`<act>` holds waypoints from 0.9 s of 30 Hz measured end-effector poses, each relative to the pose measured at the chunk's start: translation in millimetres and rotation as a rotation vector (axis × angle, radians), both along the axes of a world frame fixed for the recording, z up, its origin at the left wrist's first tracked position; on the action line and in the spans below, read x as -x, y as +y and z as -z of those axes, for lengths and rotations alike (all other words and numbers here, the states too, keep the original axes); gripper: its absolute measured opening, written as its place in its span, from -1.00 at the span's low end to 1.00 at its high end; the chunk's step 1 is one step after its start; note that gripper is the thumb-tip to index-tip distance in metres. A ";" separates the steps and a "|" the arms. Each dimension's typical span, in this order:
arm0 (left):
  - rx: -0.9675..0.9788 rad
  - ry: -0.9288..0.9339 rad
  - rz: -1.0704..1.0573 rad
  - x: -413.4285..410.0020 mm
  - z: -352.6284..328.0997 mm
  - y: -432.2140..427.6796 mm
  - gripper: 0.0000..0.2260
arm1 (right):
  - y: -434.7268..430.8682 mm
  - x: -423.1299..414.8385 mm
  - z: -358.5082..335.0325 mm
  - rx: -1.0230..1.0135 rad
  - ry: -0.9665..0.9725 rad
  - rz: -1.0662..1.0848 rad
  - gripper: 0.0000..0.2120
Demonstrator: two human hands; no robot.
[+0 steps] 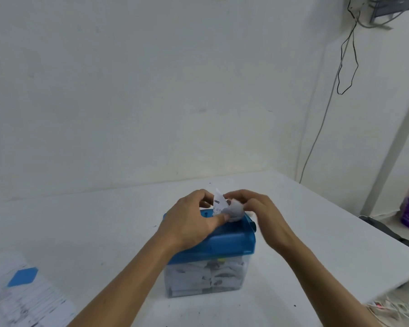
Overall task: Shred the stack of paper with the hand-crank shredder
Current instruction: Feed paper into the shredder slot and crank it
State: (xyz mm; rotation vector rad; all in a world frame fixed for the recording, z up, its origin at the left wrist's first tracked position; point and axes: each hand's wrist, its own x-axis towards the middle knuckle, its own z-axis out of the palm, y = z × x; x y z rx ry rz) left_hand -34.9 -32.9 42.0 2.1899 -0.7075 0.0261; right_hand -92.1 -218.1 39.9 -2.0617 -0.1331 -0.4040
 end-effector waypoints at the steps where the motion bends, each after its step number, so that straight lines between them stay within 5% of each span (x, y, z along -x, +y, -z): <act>1: -0.005 -0.012 -0.011 -0.2 0.7 0.7 -0.52 | -4.2 1.7 2.7 -0.026 0.019 -0.030 -0.56; 6: -0.062 -0.070 -0.074 3.0 -0.8 -3.1 -0.62 | -11.7 5.3 6.0 0.153 0.145 0.001 -0.68; 9: -0.044 -0.066 -0.122 1.2 0.0 -4.8 -0.66 | -7.8 2.8 6.3 0.307 0.088 0.086 -0.86; 15: -0.039 -0.144 -0.137 4.3 -2.8 -6.6 -0.71 | 5.4 6.9 4.9 0.439 -0.096 0.164 -0.79; 27: -0.054 -0.166 -0.110 3.7 -0.3 -8.4 -0.73 | 4.1 0.6 -2.4 0.311 0.031 0.250 -0.89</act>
